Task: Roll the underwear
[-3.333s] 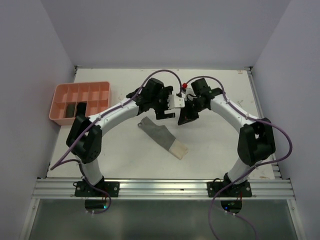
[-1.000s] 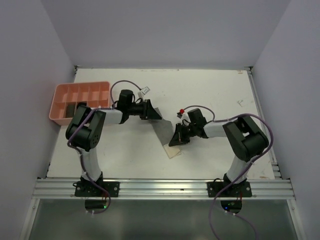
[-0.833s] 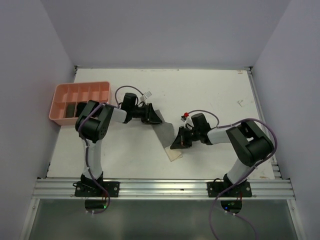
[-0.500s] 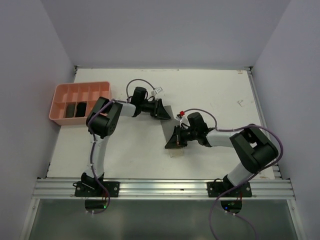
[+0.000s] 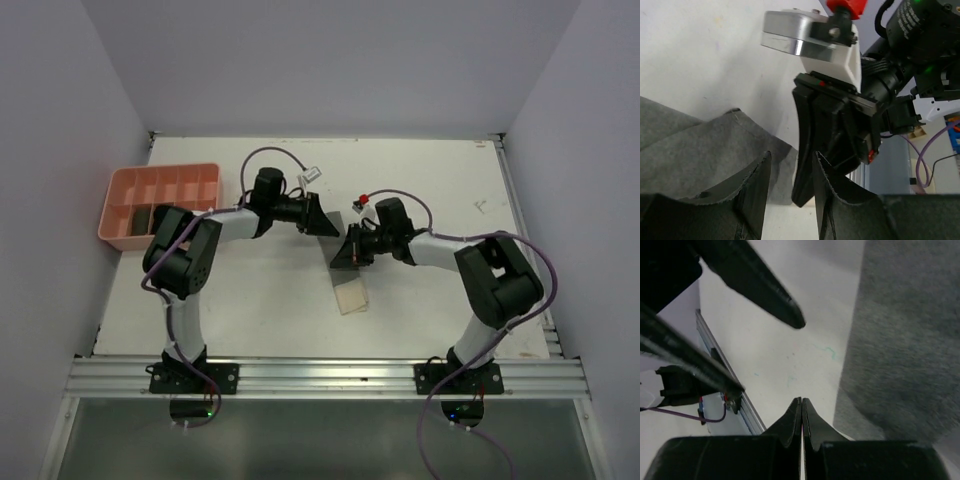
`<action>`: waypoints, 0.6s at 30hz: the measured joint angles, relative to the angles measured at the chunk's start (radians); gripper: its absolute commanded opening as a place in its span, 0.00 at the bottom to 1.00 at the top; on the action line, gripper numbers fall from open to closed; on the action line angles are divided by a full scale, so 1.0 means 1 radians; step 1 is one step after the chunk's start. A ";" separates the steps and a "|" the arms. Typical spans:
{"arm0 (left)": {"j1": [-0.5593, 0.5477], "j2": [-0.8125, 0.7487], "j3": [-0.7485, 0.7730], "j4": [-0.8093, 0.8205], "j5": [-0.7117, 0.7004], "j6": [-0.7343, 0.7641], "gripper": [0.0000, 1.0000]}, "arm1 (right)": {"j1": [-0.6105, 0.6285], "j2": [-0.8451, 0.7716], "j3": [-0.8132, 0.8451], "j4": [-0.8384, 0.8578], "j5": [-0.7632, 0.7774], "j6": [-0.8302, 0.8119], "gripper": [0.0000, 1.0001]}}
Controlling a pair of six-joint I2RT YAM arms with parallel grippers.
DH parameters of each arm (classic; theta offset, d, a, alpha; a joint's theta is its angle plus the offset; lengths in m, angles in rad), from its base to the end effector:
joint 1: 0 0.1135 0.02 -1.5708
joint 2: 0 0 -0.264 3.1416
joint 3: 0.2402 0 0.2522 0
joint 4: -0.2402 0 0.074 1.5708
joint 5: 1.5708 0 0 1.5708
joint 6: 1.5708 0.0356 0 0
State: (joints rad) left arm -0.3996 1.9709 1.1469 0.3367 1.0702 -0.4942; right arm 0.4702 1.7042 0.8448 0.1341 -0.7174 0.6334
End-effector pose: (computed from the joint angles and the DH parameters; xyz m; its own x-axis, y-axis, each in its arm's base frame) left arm 0.3690 -0.1897 0.1750 -0.8070 0.0937 -0.5830 0.5884 0.2101 -0.7808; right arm 0.2889 0.1731 0.1619 -0.9383 0.0234 -0.3450 -0.2786 0.5397 0.7944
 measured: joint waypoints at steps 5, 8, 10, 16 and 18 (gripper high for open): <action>-0.050 0.099 -0.032 0.022 -0.012 -0.051 0.39 | -0.017 0.092 0.002 -0.042 -0.011 -0.051 0.00; -0.053 0.197 -0.032 0.022 -0.045 -0.093 0.38 | -0.037 0.135 -0.001 -0.035 -0.027 -0.069 0.00; -0.045 0.222 -0.026 0.038 -0.022 -0.120 0.38 | -0.046 0.161 -0.013 -0.008 -0.040 -0.068 0.00; -0.047 0.224 0.015 -0.034 -0.043 -0.110 0.39 | -0.058 0.212 -0.105 0.251 -0.129 0.039 0.00; -0.047 0.224 0.032 -0.070 -0.042 -0.092 0.42 | -0.060 0.236 -0.147 0.383 -0.150 0.111 0.00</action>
State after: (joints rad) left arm -0.4465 2.1952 1.1790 0.2665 1.0283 -0.5865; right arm 0.4103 1.9404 0.6975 0.5175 -0.8673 0.7441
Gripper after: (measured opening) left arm 0.388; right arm 0.010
